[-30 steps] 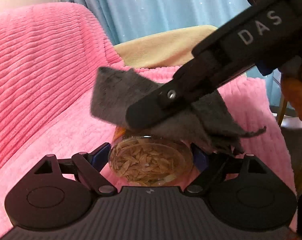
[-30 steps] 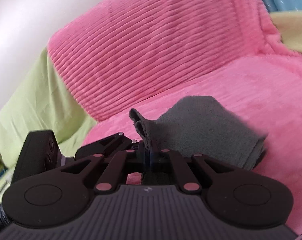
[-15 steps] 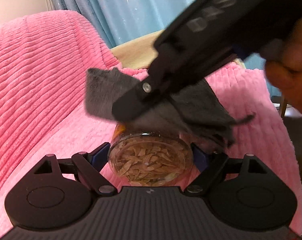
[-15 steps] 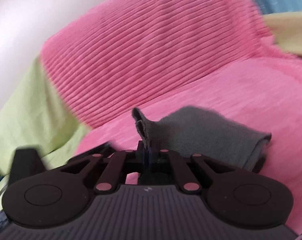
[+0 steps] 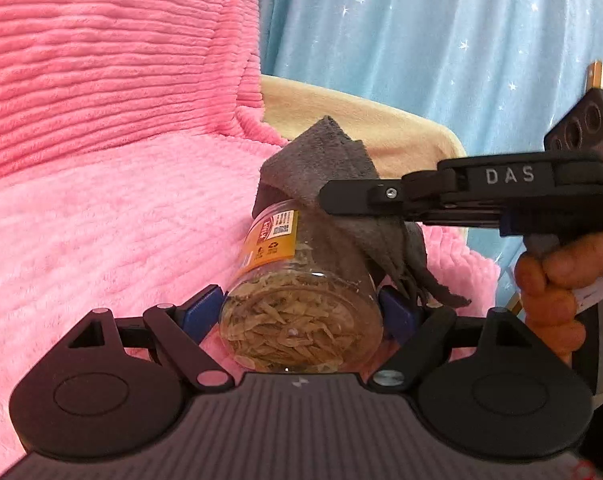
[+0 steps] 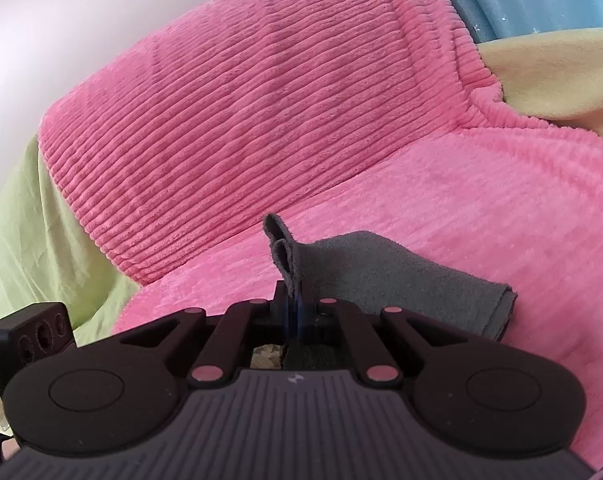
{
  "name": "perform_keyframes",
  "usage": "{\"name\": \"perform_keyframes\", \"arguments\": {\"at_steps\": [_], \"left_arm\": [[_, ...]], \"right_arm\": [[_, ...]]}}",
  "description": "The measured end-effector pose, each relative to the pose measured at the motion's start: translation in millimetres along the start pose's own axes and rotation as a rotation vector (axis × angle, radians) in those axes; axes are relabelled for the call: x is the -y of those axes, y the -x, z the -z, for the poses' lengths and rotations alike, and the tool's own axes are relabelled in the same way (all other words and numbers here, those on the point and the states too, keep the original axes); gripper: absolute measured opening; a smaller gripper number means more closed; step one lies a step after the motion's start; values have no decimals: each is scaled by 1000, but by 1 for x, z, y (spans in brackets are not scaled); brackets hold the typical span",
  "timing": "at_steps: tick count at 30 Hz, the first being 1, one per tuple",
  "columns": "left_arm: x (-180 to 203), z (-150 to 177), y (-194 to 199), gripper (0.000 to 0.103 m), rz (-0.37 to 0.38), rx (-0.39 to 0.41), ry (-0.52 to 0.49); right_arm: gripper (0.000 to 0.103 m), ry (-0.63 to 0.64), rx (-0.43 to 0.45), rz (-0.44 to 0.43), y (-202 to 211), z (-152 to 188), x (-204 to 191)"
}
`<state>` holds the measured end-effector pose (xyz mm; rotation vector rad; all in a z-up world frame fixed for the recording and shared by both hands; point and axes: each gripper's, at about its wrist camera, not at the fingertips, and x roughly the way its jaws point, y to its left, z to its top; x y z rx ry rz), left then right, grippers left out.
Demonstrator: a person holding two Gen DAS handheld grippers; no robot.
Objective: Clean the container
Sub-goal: 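Wipe the jar's base with the right gripper's cloth while the left gripper holds the jar, then rub the cloth over the barcode side with the right gripper while the left gripper turns the jar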
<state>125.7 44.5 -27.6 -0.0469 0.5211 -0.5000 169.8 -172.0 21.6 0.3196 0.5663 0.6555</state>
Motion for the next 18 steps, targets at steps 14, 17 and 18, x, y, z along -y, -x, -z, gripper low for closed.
{"name": "perform_keyframes", "arguments": {"at_steps": [14,17,18], "left_arm": [[52,13,-12,84,-184,1,-484],[50,12,-16,84,-183,2,-482],[50,12,-15,84,-182,3,-480]], "right_arm": [[1,-54,-23,-47,3,-2,6],[3,-45,-40,-74,4,2,-1],[3,-35,-60,-102,4,4,-6]]}}
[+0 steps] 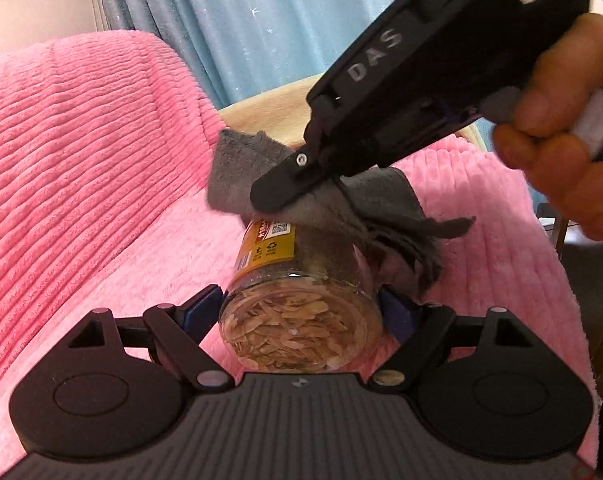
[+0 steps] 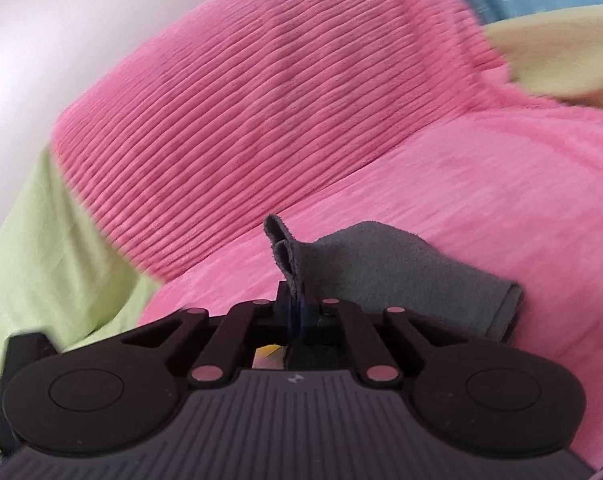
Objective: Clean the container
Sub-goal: 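Rub the cloth over the barcode side with the right gripper while the left gripper turns the jar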
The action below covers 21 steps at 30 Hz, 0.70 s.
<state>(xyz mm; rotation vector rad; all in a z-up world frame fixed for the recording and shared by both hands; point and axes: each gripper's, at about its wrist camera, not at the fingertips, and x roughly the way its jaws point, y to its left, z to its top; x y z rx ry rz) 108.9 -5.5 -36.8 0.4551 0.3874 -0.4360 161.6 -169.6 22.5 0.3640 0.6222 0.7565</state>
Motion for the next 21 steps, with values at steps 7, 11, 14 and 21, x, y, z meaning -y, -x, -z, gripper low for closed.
{"name": "perform_keyframes", "arguments": {"at_steps": [7,11,14,21], "left_arm": [[9,-1,0,84,-16,2,-47],[4,-1,-4,85,-1,5,-6],[-23,3,-4,84,84,15,210],[-47,10,-12,84,164,16,392]], "right_arm": [[1,34,17,48,-7,-4,0],[1,6,47,75,-4,-8,10],[1,44,45,85,-2,-5,8],[1,13,47,74,-4,-7,12]]}}
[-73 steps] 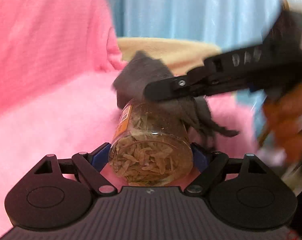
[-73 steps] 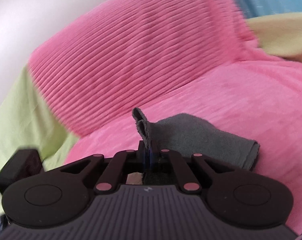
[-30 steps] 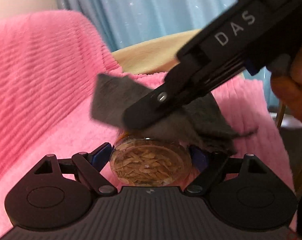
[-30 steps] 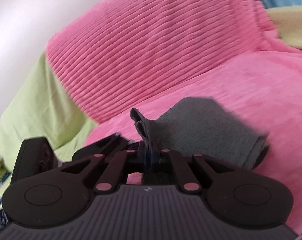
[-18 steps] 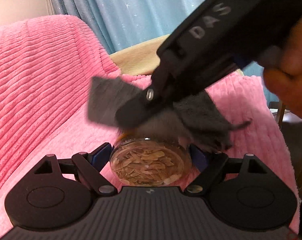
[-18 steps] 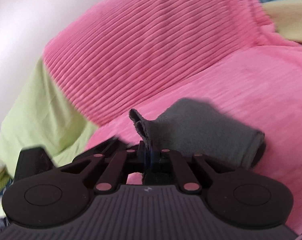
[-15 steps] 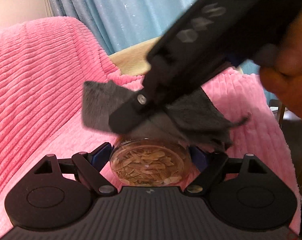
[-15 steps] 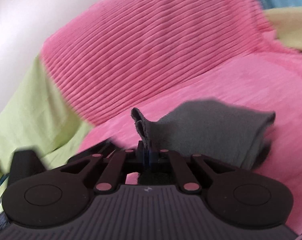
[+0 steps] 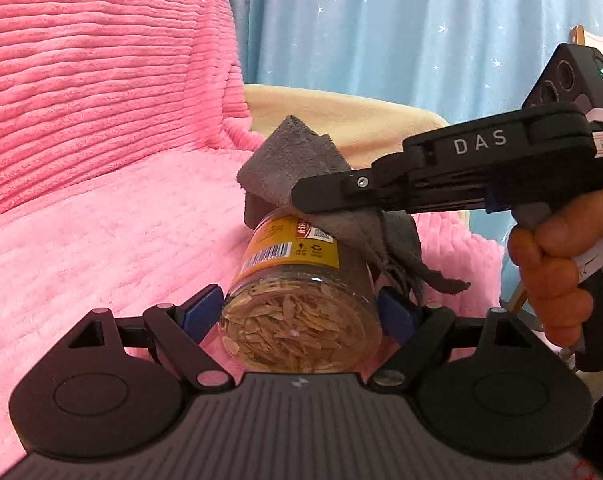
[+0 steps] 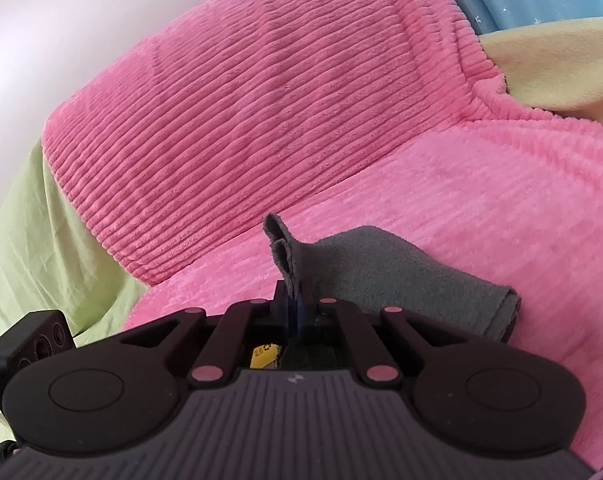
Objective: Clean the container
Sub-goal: 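Rub the cloth over the barcode side with the right gripper while the left gripper turns the jar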
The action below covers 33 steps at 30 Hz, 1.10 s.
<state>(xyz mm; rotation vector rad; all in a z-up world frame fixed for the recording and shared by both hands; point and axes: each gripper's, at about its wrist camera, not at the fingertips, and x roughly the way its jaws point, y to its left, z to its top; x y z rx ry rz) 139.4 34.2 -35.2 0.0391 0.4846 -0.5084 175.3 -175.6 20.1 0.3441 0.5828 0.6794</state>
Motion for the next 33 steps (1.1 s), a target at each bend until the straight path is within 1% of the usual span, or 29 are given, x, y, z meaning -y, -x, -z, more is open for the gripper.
{"name": "perform_keyframes", "arguments": {"at_steps": [1,5,7,9,12,13,14,15,20,27,33], "left_arm": [[2,0,-1,84,-7,0,-23],[23,5,-1,84,-71,-3,-207],[31,7,-2,84,-90,-4,-269],[38,8,-3,84,-108,-3,-330],[50,12,-9,84,-137,7,-428],[54,12,-10,84,-143,8,-444],[55,12,-11,84,-145,9,-446],[53,12,-11,84,-141,9,-430],[41,11,-9,86,-102,-12,-288],[26,8,-14,86,-59,-43,-165],[23,7,-14,86,-54,-46,-148]], "right_arm": [[2,1,-4,-6,2,0,-1],[3,57,-80,-113,2,11,-20],[2,114,-100,-124,3,15,-29],[1,112,-91,-114,2,11,-24],[1,27,-11,-6,3,1,-1],[1,17,0,10,4,-1,4],[1,7,10,24,4,-2,8],[1,8,12,21,4,-1,9],[1,30,6,9,3,1,4],[1,26,9,10,4,2,3],[1,20,14,11,3,3,2]]}}
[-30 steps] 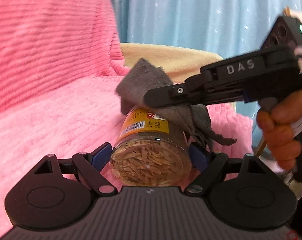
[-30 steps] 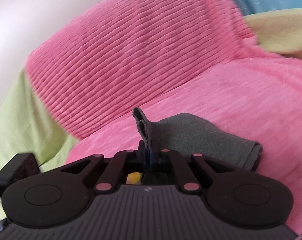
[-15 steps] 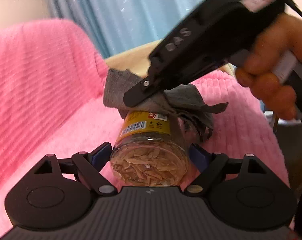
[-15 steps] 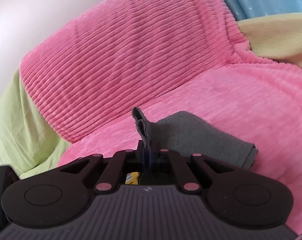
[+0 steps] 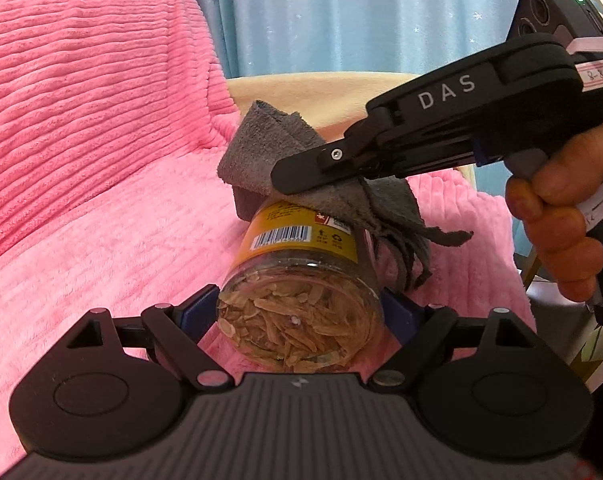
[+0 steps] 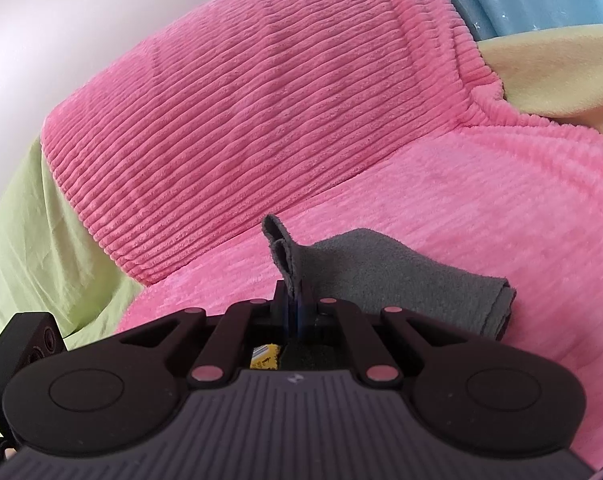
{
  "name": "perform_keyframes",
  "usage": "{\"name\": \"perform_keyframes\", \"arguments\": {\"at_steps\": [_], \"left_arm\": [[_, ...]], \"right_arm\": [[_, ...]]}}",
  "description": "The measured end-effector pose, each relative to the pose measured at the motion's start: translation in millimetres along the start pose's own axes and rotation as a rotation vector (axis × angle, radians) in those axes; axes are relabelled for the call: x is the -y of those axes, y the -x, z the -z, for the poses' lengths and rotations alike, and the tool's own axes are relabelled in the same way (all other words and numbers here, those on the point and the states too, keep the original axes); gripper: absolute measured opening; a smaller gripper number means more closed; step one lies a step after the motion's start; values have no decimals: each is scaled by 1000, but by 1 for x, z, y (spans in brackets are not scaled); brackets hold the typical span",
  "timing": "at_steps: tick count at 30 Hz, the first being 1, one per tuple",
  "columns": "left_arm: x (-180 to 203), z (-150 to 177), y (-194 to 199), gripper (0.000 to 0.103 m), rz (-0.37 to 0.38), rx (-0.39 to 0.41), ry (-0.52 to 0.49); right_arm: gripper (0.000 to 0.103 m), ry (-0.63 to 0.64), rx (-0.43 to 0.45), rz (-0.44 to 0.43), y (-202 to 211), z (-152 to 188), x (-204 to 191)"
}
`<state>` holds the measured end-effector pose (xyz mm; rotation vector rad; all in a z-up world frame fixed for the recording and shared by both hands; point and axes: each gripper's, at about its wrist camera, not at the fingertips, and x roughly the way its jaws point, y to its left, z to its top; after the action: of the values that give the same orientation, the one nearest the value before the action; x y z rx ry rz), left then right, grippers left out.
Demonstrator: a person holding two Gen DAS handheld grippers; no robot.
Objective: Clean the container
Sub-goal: 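Rub the cloth over the barcode side with the right gripper while the left gripper turns the jar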
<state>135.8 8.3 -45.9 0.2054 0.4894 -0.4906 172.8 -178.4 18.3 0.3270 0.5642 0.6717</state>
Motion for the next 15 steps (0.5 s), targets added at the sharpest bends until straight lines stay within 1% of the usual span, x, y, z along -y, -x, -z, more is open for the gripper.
{"name": "perform_keyframes", "arguments": {"at_steps": [6,8,10,13,15], "left_arm": [[0,-1,-4,86,-4,1,-7],[1,-1,-5,86,-8,2,-23],[4,-1,-6,86,-24,3,-63],[16,2,-7,86,-83,-2,-177],[24,3,-8,86,-125,-5,-260]], "right_arm": [[1,-3,0,-4,0,0,2],[1,9,-20,-25,1,0,-3],[2,28,-47,-59,3,3,-11],[2,84,-96,-114,4,10,-25],[1,119,-99,-111,3,8,-26]]}}
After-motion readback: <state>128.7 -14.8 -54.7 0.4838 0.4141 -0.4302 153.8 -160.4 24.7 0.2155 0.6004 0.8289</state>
